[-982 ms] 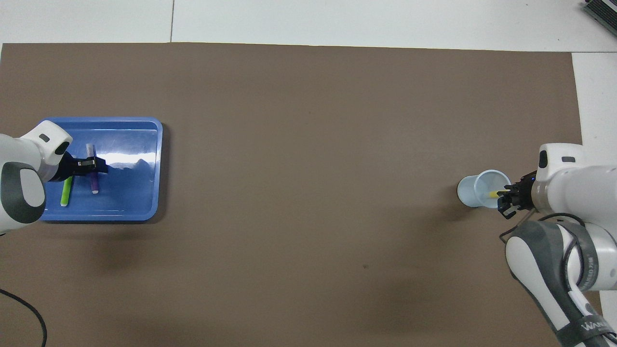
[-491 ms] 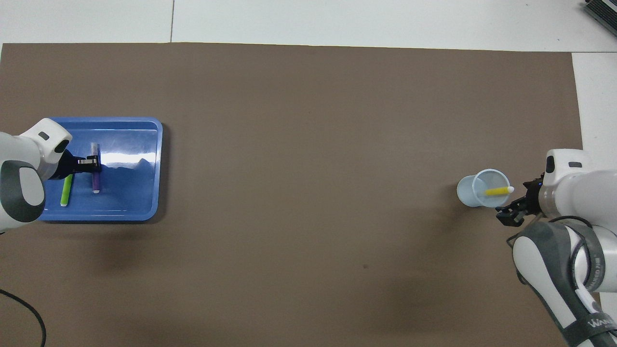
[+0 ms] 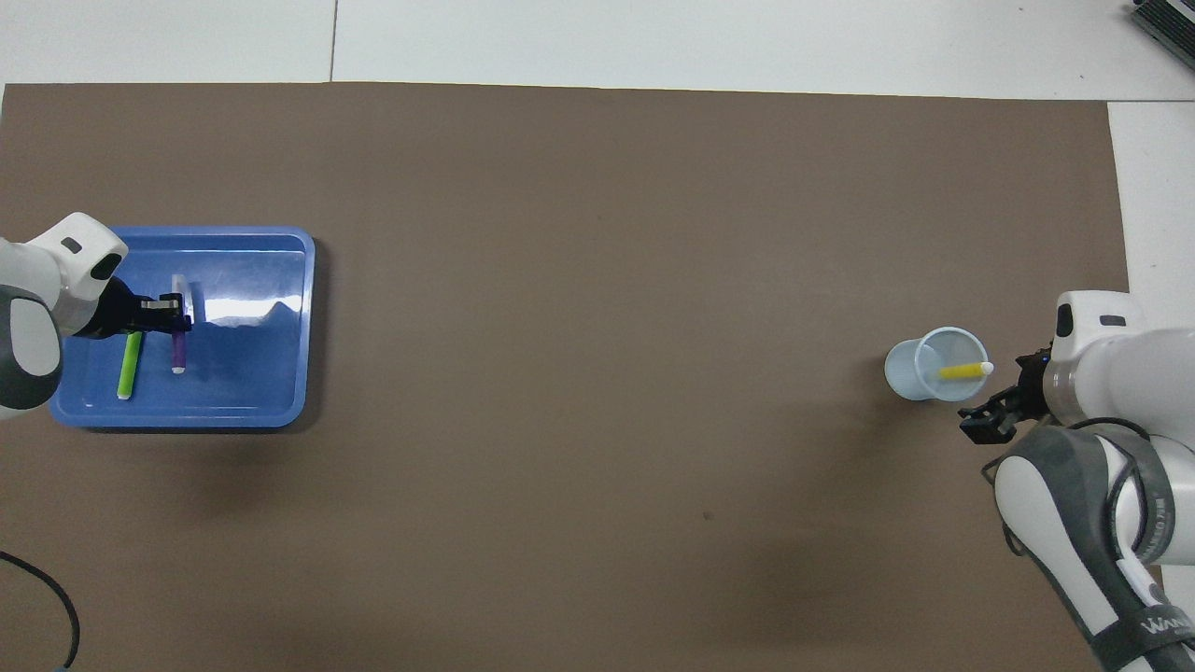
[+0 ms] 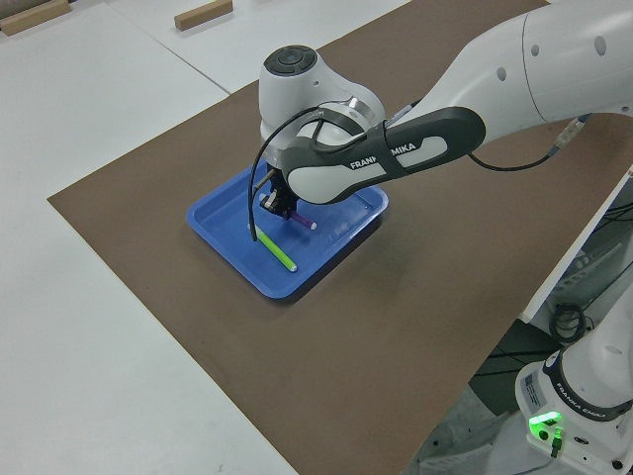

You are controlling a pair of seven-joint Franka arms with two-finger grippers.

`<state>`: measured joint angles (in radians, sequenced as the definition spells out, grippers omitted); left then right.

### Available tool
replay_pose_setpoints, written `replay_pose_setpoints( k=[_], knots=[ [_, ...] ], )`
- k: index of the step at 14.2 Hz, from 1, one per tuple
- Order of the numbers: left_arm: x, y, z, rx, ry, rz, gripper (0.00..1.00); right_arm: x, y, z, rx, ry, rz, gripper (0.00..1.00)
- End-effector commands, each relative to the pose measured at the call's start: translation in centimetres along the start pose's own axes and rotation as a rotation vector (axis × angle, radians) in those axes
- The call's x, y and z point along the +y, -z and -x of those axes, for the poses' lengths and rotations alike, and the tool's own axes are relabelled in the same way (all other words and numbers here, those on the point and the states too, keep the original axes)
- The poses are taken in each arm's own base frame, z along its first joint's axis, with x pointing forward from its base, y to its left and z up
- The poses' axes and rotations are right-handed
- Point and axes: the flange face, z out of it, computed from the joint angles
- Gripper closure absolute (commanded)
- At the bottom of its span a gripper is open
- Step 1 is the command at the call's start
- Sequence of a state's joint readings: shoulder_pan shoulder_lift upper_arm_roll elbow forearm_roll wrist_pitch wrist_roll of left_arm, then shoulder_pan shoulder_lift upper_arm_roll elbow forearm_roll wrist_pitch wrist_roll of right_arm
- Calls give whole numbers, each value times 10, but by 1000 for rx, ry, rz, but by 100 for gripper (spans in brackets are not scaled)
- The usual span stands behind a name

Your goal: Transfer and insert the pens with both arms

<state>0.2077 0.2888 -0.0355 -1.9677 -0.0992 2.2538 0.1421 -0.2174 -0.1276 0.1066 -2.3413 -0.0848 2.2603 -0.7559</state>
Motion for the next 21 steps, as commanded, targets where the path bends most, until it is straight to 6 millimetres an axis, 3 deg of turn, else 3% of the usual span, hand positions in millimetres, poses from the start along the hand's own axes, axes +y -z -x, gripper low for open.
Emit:
replay_pose_setpoints(
  k=[1, 4, 7, 13, 18, 21],
  knots=[
    [8, 17, -6, -36, 69, -8, 100, 2, 19, -3, 5, -7, -40, 0],
    [27, 50, -3, -52, 198, -6, 100, 3, 46, -14, 8, 9, -35, 0],
    [52, 75, 2, -73, 339, 19, 100, -6, 78, -39, 19, 65, -19, 0],
    [98, 124, 20, -150, 772, 235, 100, -22, 115, -65, 44, 80, -20, 0],
    [141, 158, 36, -231, 1049, 344, 100, -72, 141, -113, 132, -121, -156, 0],
    [180, 179, 51, -250, 1156, 351, 100, -101, 146, -132, 164, -386, -288, 0]
  ],
)
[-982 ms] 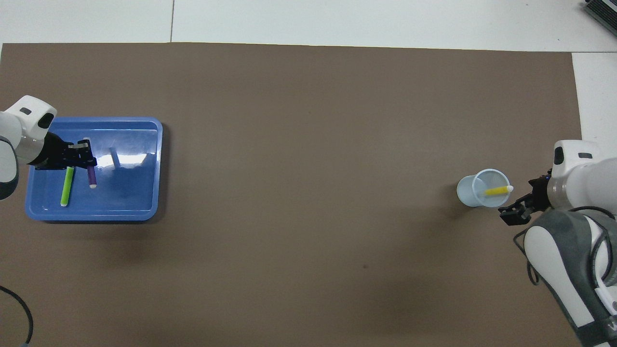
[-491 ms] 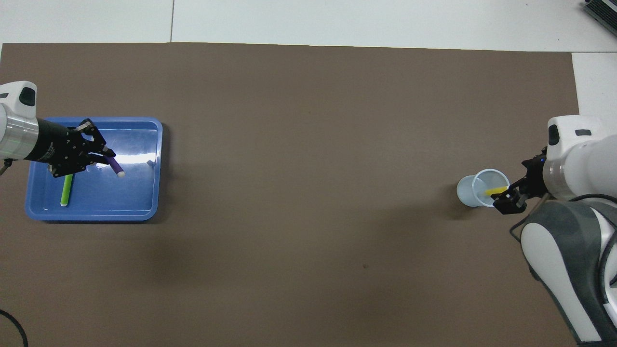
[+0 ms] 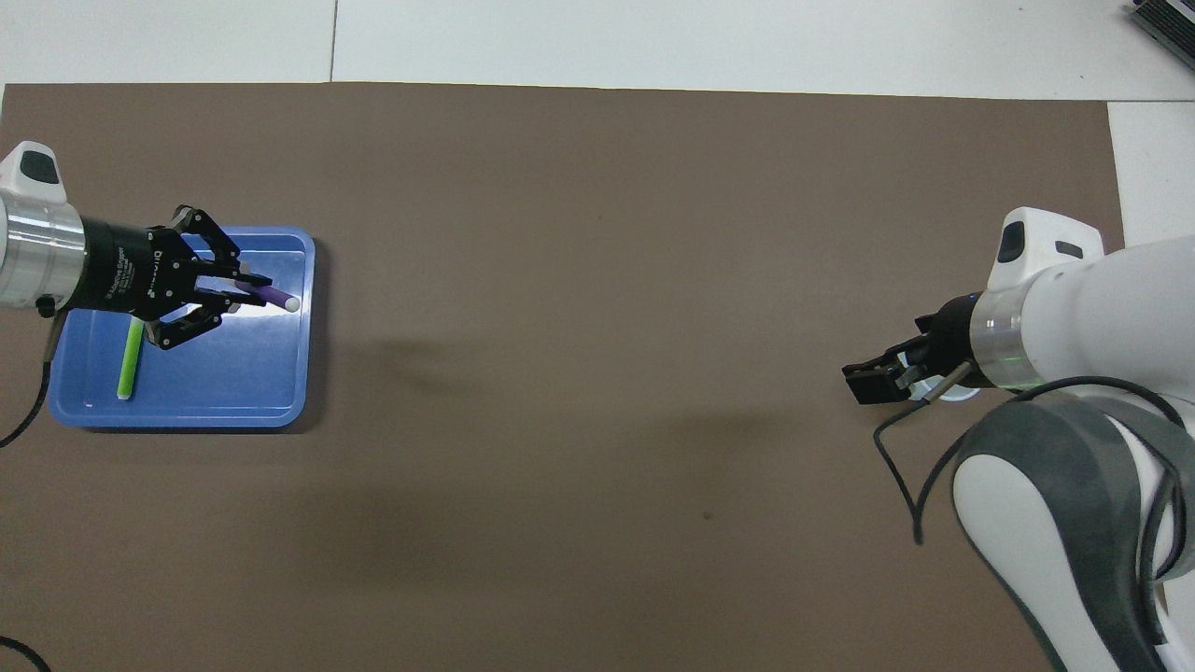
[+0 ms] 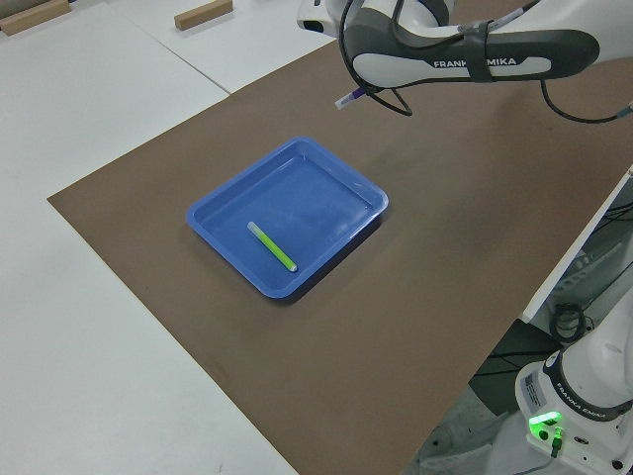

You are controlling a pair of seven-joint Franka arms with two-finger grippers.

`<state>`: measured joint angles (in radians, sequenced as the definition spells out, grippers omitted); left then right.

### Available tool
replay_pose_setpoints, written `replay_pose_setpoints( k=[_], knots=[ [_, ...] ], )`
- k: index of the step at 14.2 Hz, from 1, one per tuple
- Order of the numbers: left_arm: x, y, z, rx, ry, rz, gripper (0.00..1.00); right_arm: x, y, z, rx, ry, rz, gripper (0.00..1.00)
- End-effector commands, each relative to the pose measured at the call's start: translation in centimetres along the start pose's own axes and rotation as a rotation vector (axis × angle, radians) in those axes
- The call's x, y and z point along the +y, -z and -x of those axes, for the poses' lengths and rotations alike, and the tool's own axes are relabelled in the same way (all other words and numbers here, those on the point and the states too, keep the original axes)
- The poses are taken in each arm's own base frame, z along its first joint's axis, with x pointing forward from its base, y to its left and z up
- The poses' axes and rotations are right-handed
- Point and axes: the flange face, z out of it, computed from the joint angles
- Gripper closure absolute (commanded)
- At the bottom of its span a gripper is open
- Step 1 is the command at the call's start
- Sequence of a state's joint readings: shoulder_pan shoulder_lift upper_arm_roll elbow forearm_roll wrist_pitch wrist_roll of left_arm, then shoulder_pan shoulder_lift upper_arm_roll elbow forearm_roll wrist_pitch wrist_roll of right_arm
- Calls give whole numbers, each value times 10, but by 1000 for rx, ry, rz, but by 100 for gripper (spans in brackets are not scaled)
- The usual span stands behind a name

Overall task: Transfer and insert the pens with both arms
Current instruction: 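Lift the purple pen with the left gripper while the right gripper withdraws, then carry the purple pen forward while the right gripper reaches toward it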

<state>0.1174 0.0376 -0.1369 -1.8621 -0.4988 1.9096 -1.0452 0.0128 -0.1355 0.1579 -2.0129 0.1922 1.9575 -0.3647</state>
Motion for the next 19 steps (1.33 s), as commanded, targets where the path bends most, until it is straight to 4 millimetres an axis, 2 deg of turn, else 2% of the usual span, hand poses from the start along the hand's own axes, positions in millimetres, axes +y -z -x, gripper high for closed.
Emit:
replay_pose_setpoints(
  k=[1, 3, 5, 8, 9, 11, 14, 18, 19],
  knots=[
    [-1, 7, 45, -19, 111, 7, 100, -20, 1, -12, 36, -274, -149, 0],
    [0, 7, 68, -22, 191, 7, 100, -33, 3, -20, 65, -487, -259, 0],
    [-1, 3, 88, -35, 269, 0, 100, -56, 3, -29, 90, -584, -308, 0],
    [-5, 2, 102, -85, 400, 2, 100, -90, 2, -46, 126, -827, -439, 0],
    [-5, 1, 106, -99, 437, 1, 100, -102, 3, -49, 138, -865, -460, 0],
    [-4, -5, 128, -107, 463, -12, 100, -126, 2, -57, 163, -914, -510, 0],
    [-17, -13, 152, -102, 451, -28, 100, -154, -7, -72, 219, -1033, -563, 0],
    [-26, -16, 171, -102, 416, -40, 100, -174, -16, -90, 285, -1115, -636, 0],
    [-27, -16, 175, -102, 410, -41, 100, -178, -13, -97, 302, -1138, -669, 0]
  ],
)
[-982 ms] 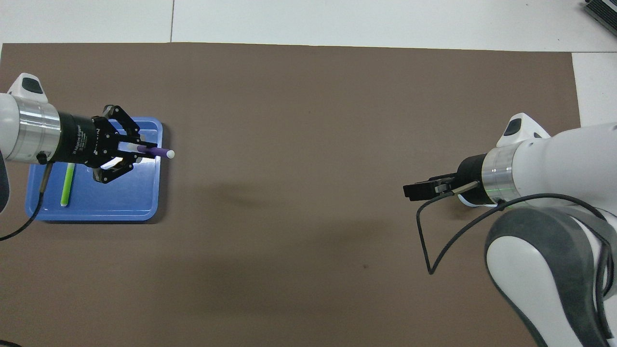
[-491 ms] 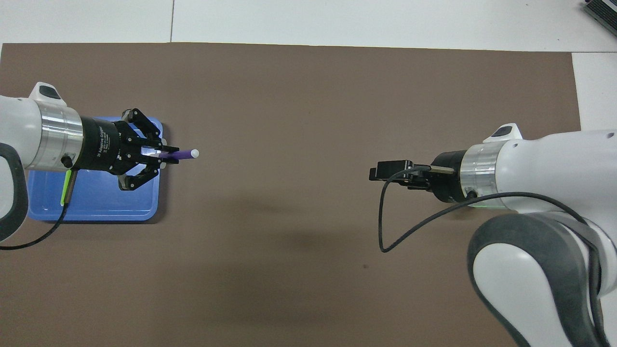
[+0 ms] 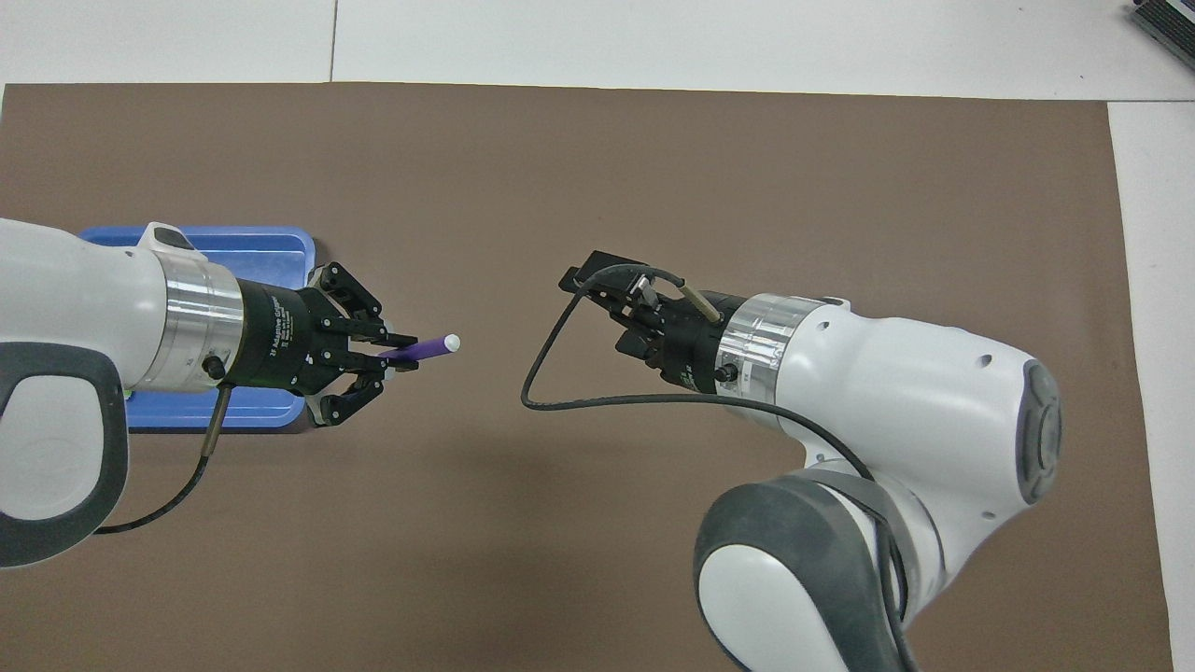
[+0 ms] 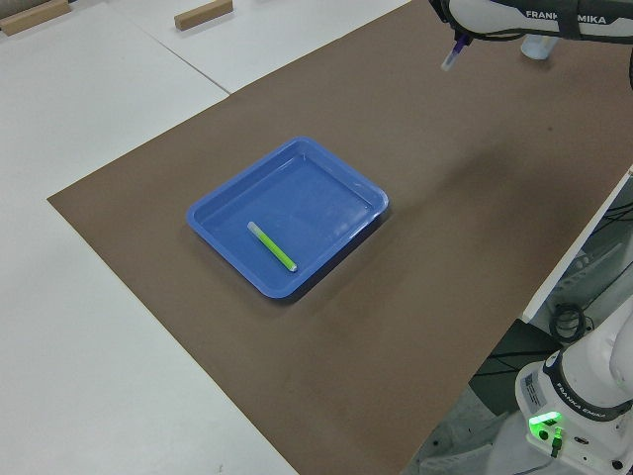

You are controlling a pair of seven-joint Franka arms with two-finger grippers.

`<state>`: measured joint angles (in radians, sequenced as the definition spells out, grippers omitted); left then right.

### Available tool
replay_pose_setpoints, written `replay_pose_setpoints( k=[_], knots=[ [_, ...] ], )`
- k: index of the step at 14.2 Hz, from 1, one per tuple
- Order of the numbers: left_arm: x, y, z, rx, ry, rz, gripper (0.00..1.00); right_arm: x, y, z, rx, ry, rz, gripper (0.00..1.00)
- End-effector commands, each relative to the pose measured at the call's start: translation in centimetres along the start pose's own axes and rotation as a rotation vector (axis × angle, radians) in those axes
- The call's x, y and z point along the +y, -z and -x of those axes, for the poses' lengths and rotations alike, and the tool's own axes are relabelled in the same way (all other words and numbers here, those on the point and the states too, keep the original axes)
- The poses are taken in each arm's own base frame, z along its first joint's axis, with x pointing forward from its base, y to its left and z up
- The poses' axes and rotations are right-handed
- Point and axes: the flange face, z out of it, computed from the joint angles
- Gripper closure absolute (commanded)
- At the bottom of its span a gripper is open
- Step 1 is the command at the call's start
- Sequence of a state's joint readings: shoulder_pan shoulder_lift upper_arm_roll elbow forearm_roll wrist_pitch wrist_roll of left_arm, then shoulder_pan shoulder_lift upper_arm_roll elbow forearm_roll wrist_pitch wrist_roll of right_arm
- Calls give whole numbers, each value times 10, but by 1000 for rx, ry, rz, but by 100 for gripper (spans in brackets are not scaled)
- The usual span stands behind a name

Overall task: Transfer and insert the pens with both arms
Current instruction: 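Carry the purple pen forward while the right gripper reaches toward it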

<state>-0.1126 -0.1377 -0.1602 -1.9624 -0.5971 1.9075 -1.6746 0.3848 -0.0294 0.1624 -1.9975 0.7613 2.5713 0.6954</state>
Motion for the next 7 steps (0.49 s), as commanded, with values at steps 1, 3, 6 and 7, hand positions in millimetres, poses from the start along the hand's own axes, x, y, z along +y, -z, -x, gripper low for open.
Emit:
replay_pose_setpoints(
  k=[1, 3, 6, 7],
  knots=[
    [-17, -1, 3, -11, 5, -3, 100, -25, -8, 1, -2, -99, -86, 0],
    [-22, -1, 3, -8, 5, 0, 100, -36, -15, 16, -2, -158, -112, 0],
    [-24, 2, 3, -11, 11, 4, 100, -39, -28, 49, -33, -131, -108, 0],
    [-24, 3, 3, -19, 14, 5, 100, -41, -31, 60, -46, -115, -105, 0]
  ],
)
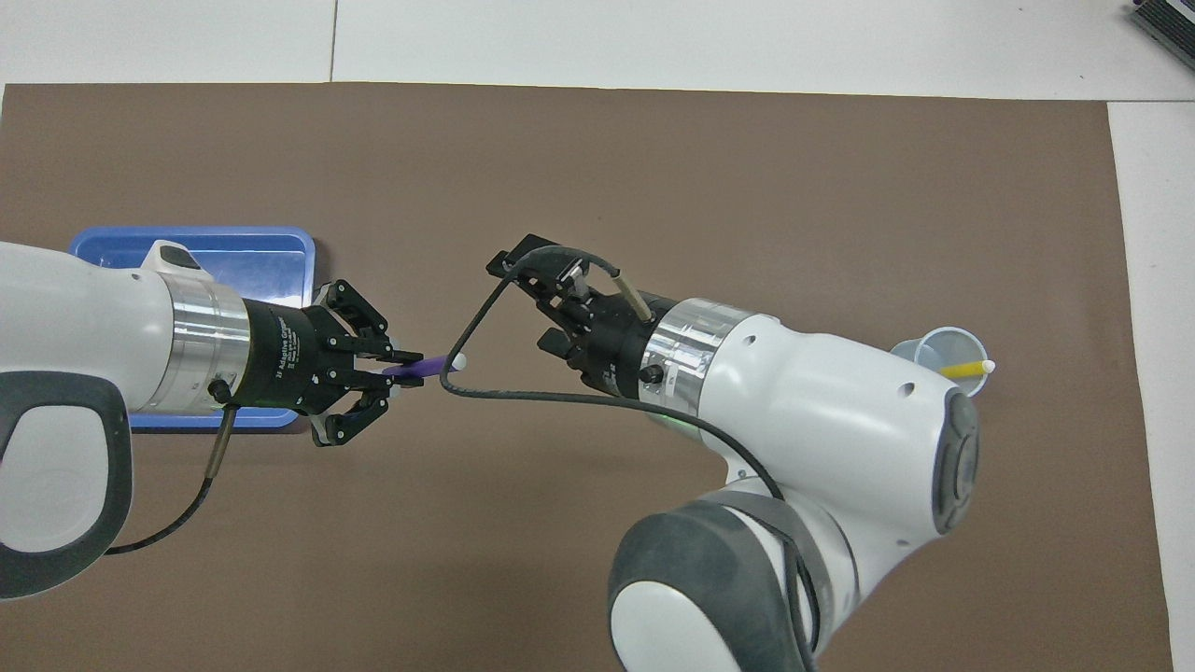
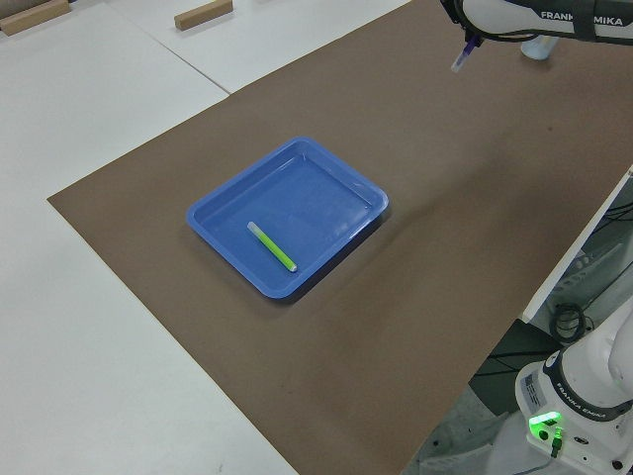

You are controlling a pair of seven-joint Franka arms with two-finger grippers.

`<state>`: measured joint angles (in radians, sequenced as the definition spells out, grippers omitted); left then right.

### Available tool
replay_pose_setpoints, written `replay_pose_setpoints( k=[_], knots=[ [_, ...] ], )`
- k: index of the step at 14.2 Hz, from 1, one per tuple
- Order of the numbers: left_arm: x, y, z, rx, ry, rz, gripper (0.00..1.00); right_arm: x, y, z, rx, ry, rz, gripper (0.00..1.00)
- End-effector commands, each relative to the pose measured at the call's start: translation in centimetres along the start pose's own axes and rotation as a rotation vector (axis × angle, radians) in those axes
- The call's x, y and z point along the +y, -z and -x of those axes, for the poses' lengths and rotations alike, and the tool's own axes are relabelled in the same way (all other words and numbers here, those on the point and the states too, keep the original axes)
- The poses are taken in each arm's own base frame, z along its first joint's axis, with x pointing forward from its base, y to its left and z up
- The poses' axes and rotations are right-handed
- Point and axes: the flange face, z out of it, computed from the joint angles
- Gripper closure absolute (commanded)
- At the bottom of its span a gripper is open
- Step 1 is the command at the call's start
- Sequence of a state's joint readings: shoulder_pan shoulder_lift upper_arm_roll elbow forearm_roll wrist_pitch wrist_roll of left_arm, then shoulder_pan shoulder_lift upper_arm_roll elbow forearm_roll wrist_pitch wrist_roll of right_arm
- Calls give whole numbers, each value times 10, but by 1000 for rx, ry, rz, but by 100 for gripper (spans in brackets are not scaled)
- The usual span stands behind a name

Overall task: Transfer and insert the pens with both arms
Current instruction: 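Carry the purple pen forward while the right gripper reaches toward it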

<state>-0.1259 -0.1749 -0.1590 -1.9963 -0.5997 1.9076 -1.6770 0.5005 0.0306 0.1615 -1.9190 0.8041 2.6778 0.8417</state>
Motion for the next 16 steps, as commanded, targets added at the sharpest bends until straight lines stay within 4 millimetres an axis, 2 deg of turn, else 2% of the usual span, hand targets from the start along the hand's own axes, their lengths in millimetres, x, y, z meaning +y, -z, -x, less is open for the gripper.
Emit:
replay_pose_setpoints(
  k=[1, 3, 5, 14, 16],
  knots=[
    [-10, 4, -1, -25, 26, 10, 100, -1, -15, 27, -37, 7, -4, 0],
    [-11, 5, -1, -25, 25, 9, 100, 5, -30, 43, -59, 21, 15, 3],
    [-11, 5, -2, -24, 28, 8, 100, 7, -34, 54, -60, 25, 10, 14],
    [-12, 5, -1, -24, 26, 4, 100, 10, -35, 51, -58, 40, 16, 58],
    [-12, 6, -2, -24, 27, 5, 100, 13, -35, 51, -56, 38, 20, 60]
  ],
)
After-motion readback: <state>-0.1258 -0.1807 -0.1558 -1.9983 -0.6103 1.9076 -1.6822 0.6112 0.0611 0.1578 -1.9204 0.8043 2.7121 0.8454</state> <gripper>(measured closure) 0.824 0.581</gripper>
